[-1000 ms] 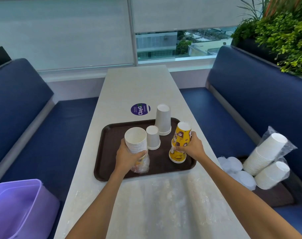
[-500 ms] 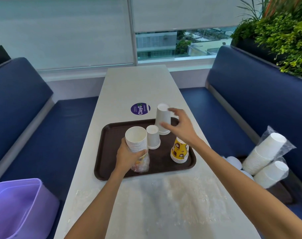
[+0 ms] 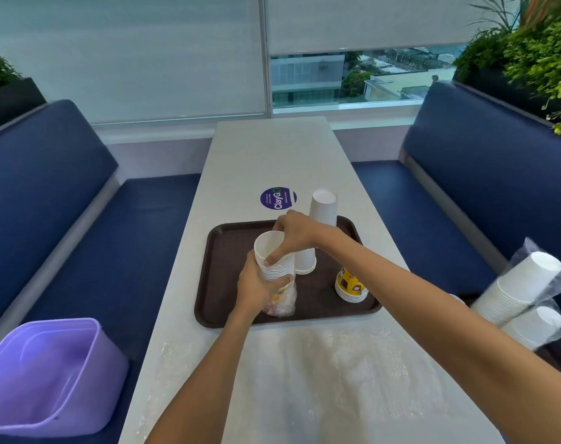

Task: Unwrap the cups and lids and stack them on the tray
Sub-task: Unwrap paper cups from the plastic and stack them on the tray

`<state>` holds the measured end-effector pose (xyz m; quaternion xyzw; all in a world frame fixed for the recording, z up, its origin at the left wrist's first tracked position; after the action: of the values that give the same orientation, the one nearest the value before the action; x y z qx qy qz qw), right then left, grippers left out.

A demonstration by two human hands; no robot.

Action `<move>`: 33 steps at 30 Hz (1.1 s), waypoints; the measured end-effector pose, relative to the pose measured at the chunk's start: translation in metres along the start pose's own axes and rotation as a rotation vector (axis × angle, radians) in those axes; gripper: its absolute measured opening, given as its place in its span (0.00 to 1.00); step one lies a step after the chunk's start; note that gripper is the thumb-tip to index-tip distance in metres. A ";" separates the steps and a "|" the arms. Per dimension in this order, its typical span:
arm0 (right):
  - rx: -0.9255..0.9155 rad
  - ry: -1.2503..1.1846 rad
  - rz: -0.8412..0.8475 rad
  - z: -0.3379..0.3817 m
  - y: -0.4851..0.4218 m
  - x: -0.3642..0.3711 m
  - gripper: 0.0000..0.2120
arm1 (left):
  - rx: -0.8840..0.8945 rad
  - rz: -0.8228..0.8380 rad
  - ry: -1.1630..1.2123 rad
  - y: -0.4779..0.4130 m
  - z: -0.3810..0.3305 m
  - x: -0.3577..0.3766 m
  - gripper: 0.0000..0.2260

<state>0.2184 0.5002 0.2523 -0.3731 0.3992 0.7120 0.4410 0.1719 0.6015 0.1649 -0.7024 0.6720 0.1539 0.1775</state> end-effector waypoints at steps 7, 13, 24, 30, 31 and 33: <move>0.022 0.015 0.003 0.002 -0.007 0.000 0.28 | -0.011 -0.003 0.002 -0.001 0.002 0.001 0.38; 0.003 0.071 0.000 0.008 -0.007 -0.002 0.30 | -0.010 0.001 -0.023 -0.003 0.003 0.003 0.39; -0.074 0.077 -0.044 0.017 0.023 -0.061 0.30 | 0.026 0.019 -0.001 -0.002 0.000 0.000 0.39; 0.174 0.189 0.166 -0.027 0.035 -0.049 0.39 | 0.016 0.000 0.025 -0.001 -0.004 -0.002 0.37; 0.193 0.216 0.201 -0.032 0.034 -0.041 0.39 | 0.020 -0.003 0.024 0.000 -0.004 -0.003 0.37; 0.194 0.170 0.250 -0.040 0.035 -0.025 0.33 | 0.022 -0.005 0.015 0.000 -0.003 -0.003 0.37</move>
<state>0.2017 0.4460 0.2663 -0.3350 0.5453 0.6853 0.3475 0.1714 0.6026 0.1693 -0.7032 0.6731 0.1409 0.1805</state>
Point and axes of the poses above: each hand's wrist, its own y-axis away from the middle knuckle, its own x-axis out of the palm, z = x × y, the point moved 7 cm from there along -y, towards the middle knuckle, and after that the axes turned 6 degrees about x, right-handed, at the moved point
